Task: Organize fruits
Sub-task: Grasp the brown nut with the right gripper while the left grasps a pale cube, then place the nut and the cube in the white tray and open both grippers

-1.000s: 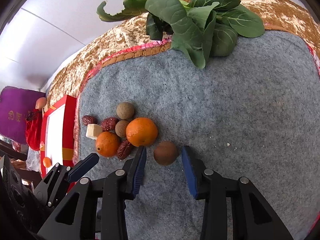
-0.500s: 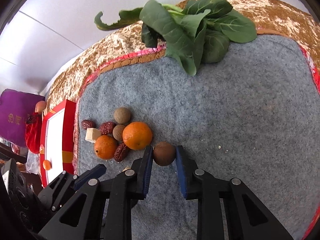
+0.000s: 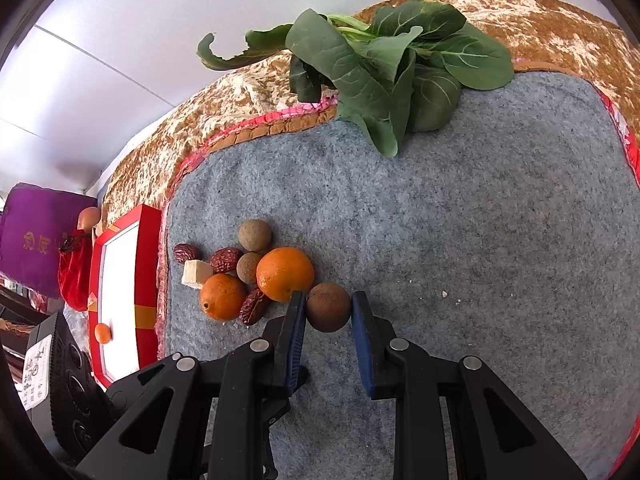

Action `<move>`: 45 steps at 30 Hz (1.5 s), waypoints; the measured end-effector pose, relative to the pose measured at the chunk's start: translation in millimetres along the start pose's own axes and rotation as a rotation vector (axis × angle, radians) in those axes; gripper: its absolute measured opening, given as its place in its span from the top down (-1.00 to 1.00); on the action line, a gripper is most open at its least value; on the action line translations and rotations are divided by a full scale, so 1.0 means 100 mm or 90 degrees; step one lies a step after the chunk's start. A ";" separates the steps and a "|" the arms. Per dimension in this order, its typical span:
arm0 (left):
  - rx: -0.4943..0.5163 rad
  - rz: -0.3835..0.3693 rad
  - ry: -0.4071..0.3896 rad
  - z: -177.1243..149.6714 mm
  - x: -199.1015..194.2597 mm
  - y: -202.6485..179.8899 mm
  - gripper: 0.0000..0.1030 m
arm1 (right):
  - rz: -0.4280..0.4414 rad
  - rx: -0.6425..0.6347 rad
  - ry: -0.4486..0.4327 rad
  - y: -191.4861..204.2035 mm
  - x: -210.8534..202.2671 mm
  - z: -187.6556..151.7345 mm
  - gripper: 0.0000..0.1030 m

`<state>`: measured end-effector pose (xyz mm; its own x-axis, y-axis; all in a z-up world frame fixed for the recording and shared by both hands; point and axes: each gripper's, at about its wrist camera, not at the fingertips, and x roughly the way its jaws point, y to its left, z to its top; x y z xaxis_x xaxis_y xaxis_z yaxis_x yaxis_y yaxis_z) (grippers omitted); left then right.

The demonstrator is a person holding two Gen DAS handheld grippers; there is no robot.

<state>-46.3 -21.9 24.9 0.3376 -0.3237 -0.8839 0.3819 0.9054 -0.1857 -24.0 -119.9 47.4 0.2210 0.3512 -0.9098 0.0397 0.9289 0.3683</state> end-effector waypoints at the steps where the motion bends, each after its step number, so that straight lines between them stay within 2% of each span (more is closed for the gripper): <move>1: 0.000 0.001 -0.002 -0.01 -0.01 0.00 0.53 | 0.001 0.000 -0.001 0.00 -0.01 0.00 0.55; 9: -0.020 0.040 -0.049 -0.10 -0.39 0.15 0.54 | 0.056 -0.031 -0.024 0.20 -0.12 -0.06 0.55; 13: -0.059 0.081 -0.076 -0.19 -0.67 0.40 0.54 | 0.099 -0.073 -0.031 0.44 -0.12 -0.14 0.55; 19: -0.140 0.175 -0.109 -0.34 -1.05 0.99 0.54 | 0.137 -0.142 -0.039 0.92 -0.03 -0.31 0.55; 24: -0.233 0.232 -0.091 -0.55 -1.20 1.49 0.54 | 0.170 -0.217 -0.055 1.41 0.05 -0.49 0.55; 28: -0.277 0.252 -0.069 -0.78 -1.29 1.79 0.54 | 0.189 -0.281 -0.058 1.77 0.15 -0.66 0.55; 31: -0.291 0.258 -0.048 -0.89 -1.29 1.90 0.54 | 0.198 -0.320 -0.054 2.00 0.27 -0.80 0.55; 36: -0.299 0.262 -0.023 -1.01 -1.27 1.97 0.54 | 0.169 -0.376 -0.044 2.24 0.50 -0.99 0.55; 45: -0.298 0.269 0.012 -1.13 -1.20 2.04 0.53 | 0.158 -0.390 -0.029 2.33 0.68 -1.03 0.54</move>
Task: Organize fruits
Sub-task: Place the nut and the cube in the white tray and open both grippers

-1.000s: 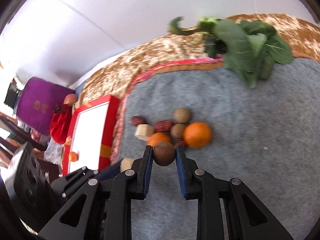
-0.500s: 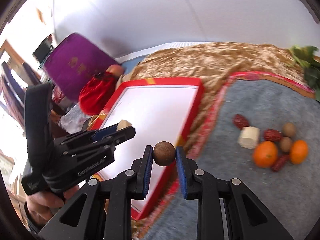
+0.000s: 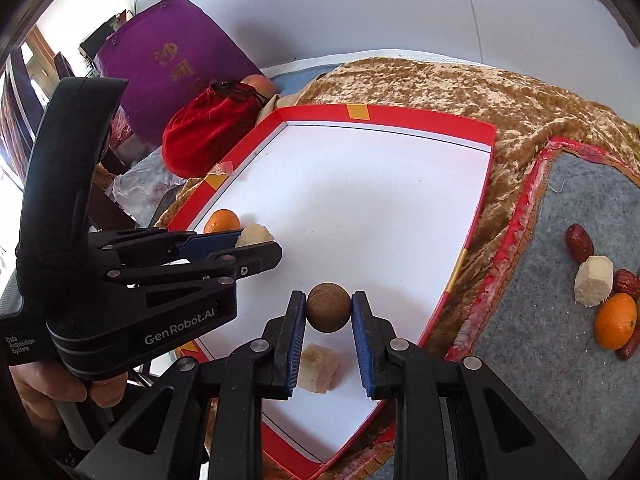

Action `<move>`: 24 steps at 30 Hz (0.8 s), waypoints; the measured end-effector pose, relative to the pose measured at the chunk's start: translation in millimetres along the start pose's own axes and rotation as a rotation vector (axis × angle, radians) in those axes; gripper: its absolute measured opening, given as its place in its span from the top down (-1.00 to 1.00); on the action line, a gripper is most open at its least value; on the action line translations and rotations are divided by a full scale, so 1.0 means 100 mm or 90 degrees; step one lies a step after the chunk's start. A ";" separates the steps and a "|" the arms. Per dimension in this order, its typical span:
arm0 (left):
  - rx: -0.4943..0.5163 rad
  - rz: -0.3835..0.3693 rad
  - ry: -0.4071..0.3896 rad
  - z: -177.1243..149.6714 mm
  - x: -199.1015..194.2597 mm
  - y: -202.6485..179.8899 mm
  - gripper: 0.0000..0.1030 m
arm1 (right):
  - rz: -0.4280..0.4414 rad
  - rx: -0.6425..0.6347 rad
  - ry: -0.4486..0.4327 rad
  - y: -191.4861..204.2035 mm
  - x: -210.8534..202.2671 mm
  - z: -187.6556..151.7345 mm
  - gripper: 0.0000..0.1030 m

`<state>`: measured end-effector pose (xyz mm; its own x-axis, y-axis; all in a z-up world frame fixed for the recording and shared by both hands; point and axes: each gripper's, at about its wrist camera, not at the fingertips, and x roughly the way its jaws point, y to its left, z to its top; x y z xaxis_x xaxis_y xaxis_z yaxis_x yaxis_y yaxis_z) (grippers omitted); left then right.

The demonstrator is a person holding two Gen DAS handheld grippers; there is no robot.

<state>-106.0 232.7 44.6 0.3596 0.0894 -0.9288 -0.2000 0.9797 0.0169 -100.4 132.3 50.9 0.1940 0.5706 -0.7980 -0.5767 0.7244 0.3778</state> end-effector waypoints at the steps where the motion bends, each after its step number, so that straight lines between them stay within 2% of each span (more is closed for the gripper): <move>1: -0.002 0.001 0.002 0.00 0.00 0.01 0.53 | 0.003 0.001 0.001 0.00 0.00 0.00 0.53; 7: -0.010 0.012 0.003 0.03 0.01 0.01 0.53 | 0.005 0.001 0.005 0.02 -0.01 0.01 0.48; 16: -0.001 0.028 -0.021 0.12 -0.05 -0.08 0.51 | 0.016 0.016 -0.022 -0.01 -0.21 0.04 0.48; 19: 0.013 0.029 -0.046 0.19 -0.12 -0.19 0.34 | 0.017 0.027 -0.032 -0.06 -0.32 0.04 0.48; 21: 0.027 0.024 -0.068 0.24 -0.19 -0.29 0.07 | 0.019 0.040 -0.042 -0.12 -0.41 0.06 0.48; 24: 0.052 0.012 -0.092 0.29 -0.25 -0.47 -0.07 | 0.018 0.061 -0.059 -0.26 -0.59 0.09 0.48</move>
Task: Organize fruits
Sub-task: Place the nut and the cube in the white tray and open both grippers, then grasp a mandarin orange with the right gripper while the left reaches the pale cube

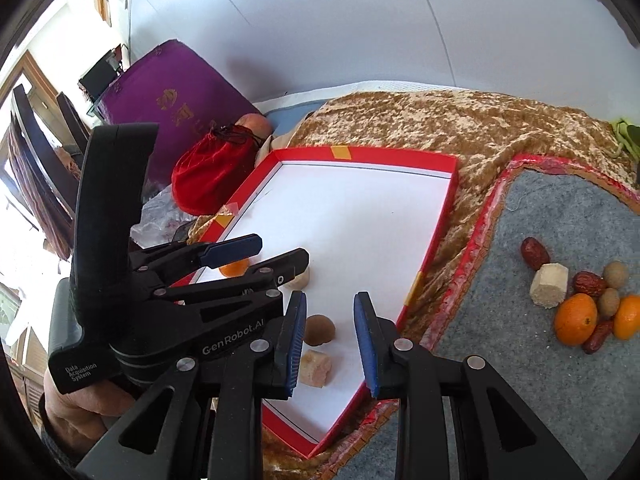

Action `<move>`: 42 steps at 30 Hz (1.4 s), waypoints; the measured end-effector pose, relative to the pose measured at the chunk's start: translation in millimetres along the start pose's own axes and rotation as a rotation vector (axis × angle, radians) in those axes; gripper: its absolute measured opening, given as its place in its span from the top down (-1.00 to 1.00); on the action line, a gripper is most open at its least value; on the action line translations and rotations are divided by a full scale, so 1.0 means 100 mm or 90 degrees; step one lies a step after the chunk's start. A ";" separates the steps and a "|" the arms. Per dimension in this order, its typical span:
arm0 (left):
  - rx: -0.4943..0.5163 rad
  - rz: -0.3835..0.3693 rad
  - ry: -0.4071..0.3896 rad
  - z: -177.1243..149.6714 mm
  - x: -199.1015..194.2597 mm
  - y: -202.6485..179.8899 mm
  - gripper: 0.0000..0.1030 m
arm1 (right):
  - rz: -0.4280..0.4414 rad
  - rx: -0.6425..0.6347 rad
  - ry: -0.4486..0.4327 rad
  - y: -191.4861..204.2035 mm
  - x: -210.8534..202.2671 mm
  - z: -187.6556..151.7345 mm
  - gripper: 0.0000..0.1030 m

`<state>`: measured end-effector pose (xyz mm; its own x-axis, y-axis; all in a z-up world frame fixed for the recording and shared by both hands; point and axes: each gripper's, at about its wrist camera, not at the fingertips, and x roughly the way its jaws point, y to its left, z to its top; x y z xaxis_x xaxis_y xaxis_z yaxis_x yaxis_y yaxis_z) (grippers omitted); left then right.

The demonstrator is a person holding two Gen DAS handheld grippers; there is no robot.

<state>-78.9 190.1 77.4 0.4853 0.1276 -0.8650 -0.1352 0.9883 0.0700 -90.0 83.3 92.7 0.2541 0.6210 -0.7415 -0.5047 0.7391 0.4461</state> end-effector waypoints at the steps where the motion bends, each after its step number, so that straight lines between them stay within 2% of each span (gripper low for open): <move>1: 0.012 -0.005 -0.004 0.02 -0.01 -0.07 -0.07 | -0.002 0.007 -0.006 -0.05 -0.06 0.02 0.48; 13: 0.169 -0.089 -0.009 0.07 0.02 -1.06 -0.07 | -0.034 0.213 -0.076 -1.15 -0.83 0.18 0.42; 16: 0.191 -0.105 0.000 0.06 0.05 -1.23 -0.07 | -0.056 0.257 -0.067 -1.38 -0.90 0.14 0.39; 21: 0.219 -0.171 0.016 0.04 0.08 -1.54 -0.07 | -0.111 0.314 -0.025 -1.70 -0.87 0.01 0.38; 23: 0.231 -0.177 0.021 0.03 0.12 -1.65 -0.07 | -0.120 0.336 -0.011 -1.83 -0.84 -0.04 0.37; 34: 0.253 -0.214 0.025 0.09 0.30 -1.84 -0.07 | -0.132 0.380 0.031 -2.07 -0.66 -0.09 0.21; 42: 0.281 -0.267 0.040 0.13 0.41 -1.92 -0.06 | -0.120 0.399 0.054 -2.14 -0.50 -0.09 0.16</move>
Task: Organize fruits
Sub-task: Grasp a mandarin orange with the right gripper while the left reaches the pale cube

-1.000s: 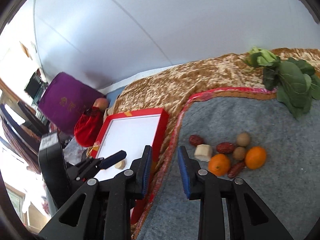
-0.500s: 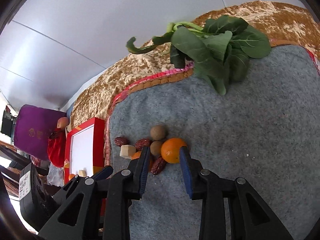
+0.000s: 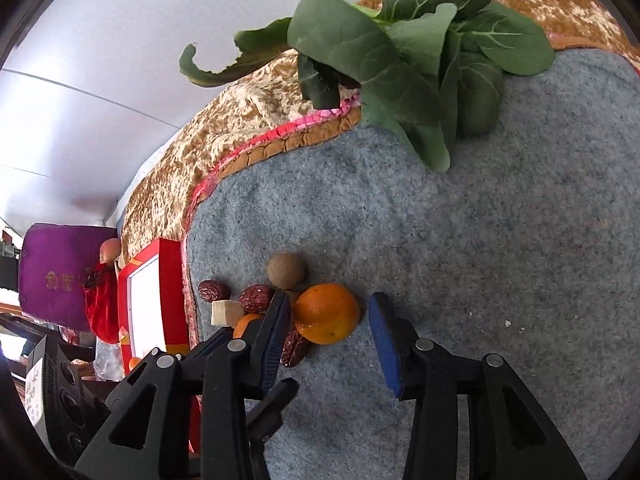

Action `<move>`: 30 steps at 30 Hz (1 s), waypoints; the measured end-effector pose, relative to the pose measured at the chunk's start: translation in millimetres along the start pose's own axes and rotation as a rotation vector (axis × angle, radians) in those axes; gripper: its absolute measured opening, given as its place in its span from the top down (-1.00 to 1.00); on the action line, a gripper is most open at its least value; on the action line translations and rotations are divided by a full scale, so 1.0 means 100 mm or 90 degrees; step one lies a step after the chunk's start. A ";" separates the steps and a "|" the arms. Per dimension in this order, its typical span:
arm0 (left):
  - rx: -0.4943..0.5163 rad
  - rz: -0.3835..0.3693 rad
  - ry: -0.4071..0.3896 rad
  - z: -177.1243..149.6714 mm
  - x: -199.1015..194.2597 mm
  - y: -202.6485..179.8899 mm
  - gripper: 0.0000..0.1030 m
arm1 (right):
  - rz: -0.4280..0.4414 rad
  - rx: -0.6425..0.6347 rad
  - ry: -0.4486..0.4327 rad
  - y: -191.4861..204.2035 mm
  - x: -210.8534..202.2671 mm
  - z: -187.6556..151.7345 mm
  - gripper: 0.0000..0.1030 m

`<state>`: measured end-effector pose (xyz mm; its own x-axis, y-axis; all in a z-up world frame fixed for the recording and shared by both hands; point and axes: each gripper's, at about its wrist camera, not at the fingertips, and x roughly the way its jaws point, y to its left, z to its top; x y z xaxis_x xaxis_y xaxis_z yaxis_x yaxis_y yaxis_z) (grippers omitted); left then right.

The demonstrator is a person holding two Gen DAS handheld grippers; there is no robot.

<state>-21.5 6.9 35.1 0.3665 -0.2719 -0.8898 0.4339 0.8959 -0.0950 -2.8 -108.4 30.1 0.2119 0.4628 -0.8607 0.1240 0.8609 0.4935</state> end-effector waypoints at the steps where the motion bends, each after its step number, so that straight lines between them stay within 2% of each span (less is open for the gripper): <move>1: -0.001 -0.010 0.002 0.01 0.01 0.01 -0.06 | -0.003 -0.003 0.002 0.01 0.01 0.00 0.16; 6: 0.019 -0.038 0.007 0.01 0.04 -0.03 0.00 | -0.011 -0.013 0.011 0.05 0.05 -0.02 0.16; 9: 0.030 -0.041 0.012 0.00 0.04 -0.04 0.00 | -0.014 -0.019 0.021 0.07 0.06 -0.03 0.26; 13: 0.015 -0.020 0.012 -0.04 0.04 0.04 0.00 | -0.010 -0.012 0.026 0.05 0.06 -0.05 0.31; 17: -0.010 -0.030 0.003 0.00 0.05 0.09 0.00 | -0.012 -0.012 0.027 0.03 0.07 -0.04 0.31; 19: 0.003 -0.026 -0.002 0.01 0.05 0.05 0.00 | -0.012 -0.012 0.026 0.02 0.07 -0.04 0.30; 22: 0.023 -0.043 0.005 0.06 0.13 -0.03 0.00 | -0.006 -0.005 0.027 0.00 0.09 -0.02 0.29; 25: 0.048 -0.027 0.020 0.08 0.23 -0.08 0.01 | -0.001 -0.002 0.028 -0.02 0.09 -0.01 0.29; 28: 0.048 -0.032 0.016 0.10 0.22 -0.06 0.08 | -0.002 -0.006 0.028 -0.03 0.08 -0.01 0.31; 30: 0.040 -0.030 0.012 0.10 0.20 -0.02 0.29 | -0.001 -0.005 0.027 -0.03 0.06 -0.01 0.32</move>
<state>-7.1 -3.6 22.2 0.3286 -0.3063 -0.8934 0.5013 0.8583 -0.1099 -2.8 -108.1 22.8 0.1712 0.4703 -0.8657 0.1162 0.8629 0.4918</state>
